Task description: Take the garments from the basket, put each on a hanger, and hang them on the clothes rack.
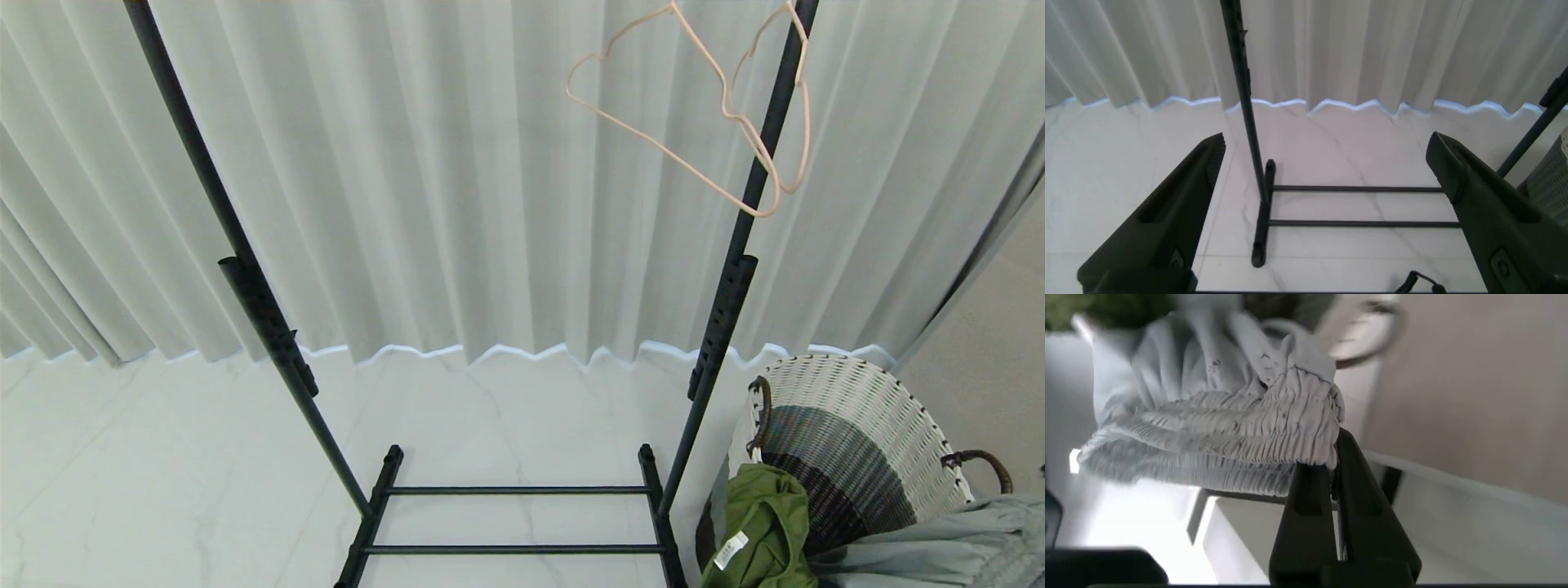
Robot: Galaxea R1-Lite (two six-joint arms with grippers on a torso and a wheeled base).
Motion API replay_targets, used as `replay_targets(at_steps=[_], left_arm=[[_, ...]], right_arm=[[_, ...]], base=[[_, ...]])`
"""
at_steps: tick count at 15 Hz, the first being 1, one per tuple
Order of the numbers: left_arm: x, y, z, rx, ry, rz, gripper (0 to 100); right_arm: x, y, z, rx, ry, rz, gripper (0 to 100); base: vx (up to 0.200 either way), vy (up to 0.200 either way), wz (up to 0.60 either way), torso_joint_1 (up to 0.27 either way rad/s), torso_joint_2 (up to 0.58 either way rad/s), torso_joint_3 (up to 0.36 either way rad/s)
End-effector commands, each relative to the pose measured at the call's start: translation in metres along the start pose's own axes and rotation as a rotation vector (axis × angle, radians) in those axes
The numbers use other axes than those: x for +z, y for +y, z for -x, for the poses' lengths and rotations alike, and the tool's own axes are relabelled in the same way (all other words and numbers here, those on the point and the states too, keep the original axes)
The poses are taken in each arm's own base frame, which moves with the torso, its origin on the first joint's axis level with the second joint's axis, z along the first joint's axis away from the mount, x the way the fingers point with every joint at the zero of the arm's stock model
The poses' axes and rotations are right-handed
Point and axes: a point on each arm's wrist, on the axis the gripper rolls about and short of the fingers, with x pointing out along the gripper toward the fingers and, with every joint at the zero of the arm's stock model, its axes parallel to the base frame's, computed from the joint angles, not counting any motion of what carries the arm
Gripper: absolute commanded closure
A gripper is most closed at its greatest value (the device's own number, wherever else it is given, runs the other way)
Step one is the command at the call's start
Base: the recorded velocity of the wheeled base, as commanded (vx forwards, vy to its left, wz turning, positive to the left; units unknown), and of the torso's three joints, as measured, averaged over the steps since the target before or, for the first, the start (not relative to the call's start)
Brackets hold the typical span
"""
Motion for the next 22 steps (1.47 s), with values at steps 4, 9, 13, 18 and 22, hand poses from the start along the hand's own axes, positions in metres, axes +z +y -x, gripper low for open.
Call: replay_targets(at_steps=[4,9,13,18,22], left_arm=[[0.0,0.0,0.0,0.001,0.0,0.0,0],[0.0,0.0,0.0,0.001,0.0,-0.001,0],[0.0,0.0,0.0,0.001,0.0,-0.001,0],[0.0,0.0,0.0,-0.001,0.001,-0.06,0],[0.0,0.0,0.0,-0.002,0.001,-0.061,0]], right_arm=[[-0.004,-0.016,0.085,-0.191,-0.198,-0.043,100],[-0.02,-0.006,0.105,-0.231,-0.24,-0.016,100],[-0.019,-0.009,0.116,-0.252,-0.268,-0.011,100],[-0.024,-0.005,0.126,-0.124,-0.288,0.078,100],[-0.033,0.0,0.137,0.145,-0.356,0.26,100]], base=[[-0.2,0.0,0.0,0.004,0.0,0.002],[-0.12,0.0,0.0,0.0,0.0,0.003],[0.0,0.0,0.0,0.0,0.0,0.0],[0.0,0.0,0.0,0.0,0.0,0.0],[0.0,0.0,0.0,0.0,0.0,0.0]])
